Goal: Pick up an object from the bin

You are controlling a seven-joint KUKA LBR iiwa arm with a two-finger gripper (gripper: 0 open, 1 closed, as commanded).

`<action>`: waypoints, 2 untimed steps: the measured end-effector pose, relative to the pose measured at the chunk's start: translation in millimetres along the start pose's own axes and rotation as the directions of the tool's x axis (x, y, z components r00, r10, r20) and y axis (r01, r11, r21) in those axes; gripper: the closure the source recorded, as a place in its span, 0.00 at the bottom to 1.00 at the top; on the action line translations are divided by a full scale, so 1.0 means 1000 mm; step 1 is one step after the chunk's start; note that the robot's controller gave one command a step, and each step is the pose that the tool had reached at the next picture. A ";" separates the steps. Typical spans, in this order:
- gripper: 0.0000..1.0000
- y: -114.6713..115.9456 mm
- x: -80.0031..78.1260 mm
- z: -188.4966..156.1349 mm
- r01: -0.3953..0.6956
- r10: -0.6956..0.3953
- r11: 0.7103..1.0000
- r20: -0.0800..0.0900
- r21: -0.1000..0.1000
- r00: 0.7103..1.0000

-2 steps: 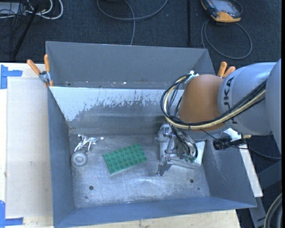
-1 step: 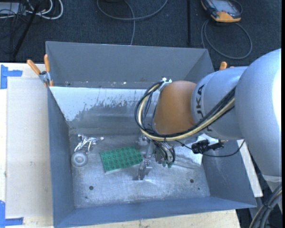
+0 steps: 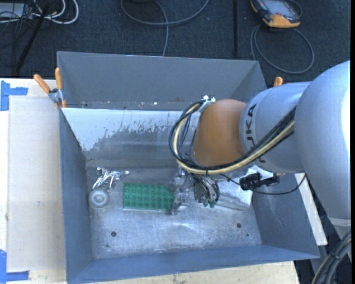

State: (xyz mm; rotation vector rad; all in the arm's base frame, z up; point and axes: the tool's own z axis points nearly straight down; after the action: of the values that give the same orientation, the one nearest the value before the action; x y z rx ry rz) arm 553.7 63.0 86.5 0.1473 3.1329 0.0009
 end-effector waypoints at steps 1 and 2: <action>1.00 -0.077 -0.030 -0.220 0.222 -0.222 0.975 0.005 0.002 0.975; 1.00 -0.133 -0.021 -0.179 0.397 -0.397 0.918 -0.008 -0.002 0.918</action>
Offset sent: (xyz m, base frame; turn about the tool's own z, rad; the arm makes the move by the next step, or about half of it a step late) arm 0.0193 -0.0778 0.2150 -0.2257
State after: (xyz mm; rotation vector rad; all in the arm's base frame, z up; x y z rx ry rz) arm 561.6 -71.3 265.3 -0.4929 3.1052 -0.0003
